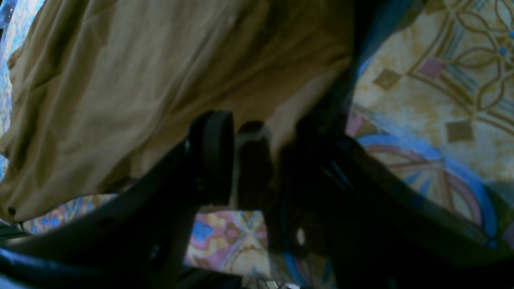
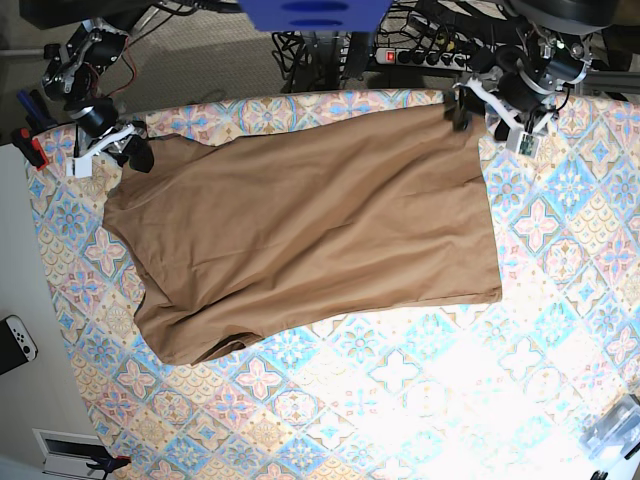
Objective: Layout the t-shirt on the table in an organized manner, then fold the t-shirt properly
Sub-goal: 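Grasp the shirt edge corners with both grippers, then pull the held edge taut between both grippers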
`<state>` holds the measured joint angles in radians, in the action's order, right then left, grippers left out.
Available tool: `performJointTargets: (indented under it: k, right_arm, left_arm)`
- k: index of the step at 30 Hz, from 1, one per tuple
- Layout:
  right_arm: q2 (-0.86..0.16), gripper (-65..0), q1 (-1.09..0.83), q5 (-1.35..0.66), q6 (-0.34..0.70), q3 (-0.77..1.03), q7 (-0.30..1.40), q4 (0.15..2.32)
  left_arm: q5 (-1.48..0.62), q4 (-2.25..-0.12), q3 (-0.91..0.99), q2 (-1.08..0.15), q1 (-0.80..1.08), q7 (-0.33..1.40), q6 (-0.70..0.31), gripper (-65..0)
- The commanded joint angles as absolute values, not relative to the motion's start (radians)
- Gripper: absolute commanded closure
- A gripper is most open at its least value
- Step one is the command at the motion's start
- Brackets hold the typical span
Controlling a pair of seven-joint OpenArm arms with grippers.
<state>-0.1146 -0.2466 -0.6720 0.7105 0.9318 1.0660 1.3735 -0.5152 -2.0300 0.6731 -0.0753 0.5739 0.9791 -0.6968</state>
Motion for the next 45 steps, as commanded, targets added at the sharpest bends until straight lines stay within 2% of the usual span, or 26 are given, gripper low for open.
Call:
performJointTargets:
  k: [1, 6, 11, 17, 20, 24, 27, 31, 37, 45]
  right_arm:
    - [-0.128, -23.6, -0.251, -0.607, 0.68, 0.921, 1.089, 1.377]
    - [-0.128, -23.6, -0.251, -0.607, 0.68, 0.846, 1.087, 1.379]
    - [-0.128, -23.6, -0.251, -0.607, 0.68, 0.839, 1.086, 1.379]
    - [-0.128, -23.6, -0.251, -0.607, 0.68, 0.839, 1.087, 1.379]
    - [-0.128, -23.6, -0.251, -0.607, 0.68, 0.839, 1.087, 1.379]
    - [-0.128, -23.5, -0.251, -0.607, 0.68, 0.839, 1.087, 1.379]
    - [-0.128, -18.5, -0.251, -0.607, 0.68, 0.839, 1.087, 1.379]
    - [-0.128, -8.8, -0.252, -0.607, 0.68, 0.839, 1.089, 1.38]
    - [-0.128, 0.0, -0.254, -0.607, 0.68, 0.839, 1.089, 1.411]
    - [-0.128, 0.0, -0.309, -0.602, 0.677, 0.845, 1.125, 1.698]
  left_arm:
    - [-0.513, -2.025, 0.677, -0.079, 0.578, 0.969, -0.698, -43.9]
    - [-0.504, -1.922, 0.677, -0.081, 0.573, 0.964, -0.698, -43.9]
    - [-0.499, -1.862, 0.671, -0.077, 0.584, 0.843, -0.698, -43.9]
    - [-0.499, -1.799, 0.647, -0.081, 0.573, 0.835, -0.698, -42.8]
    - [-0.499, -1.77, 0.605, -0.084, 0.573, 0.835, -0.698, -33.8]
    - [-0.498, -1.768, 0.573, -0.084, 0.576, 0.84, -0.698, -14.3]
    - [-0.498, -1.768, 0.572, -0.082, 0.582, 0.842, -0.698, -0.9]
    - [-0.496, -1.768, 0.575, -0.084, 0.61, 0.843, -0.698, 0.0]
    - [-0.484, -1.813, 0.575, -0.099, 0.628, 0.846, -0.698, 0.0]
    - [-0.489, -2.008, 0.619, -0.096, 0.573, 1.167, -0.698, 0.0]
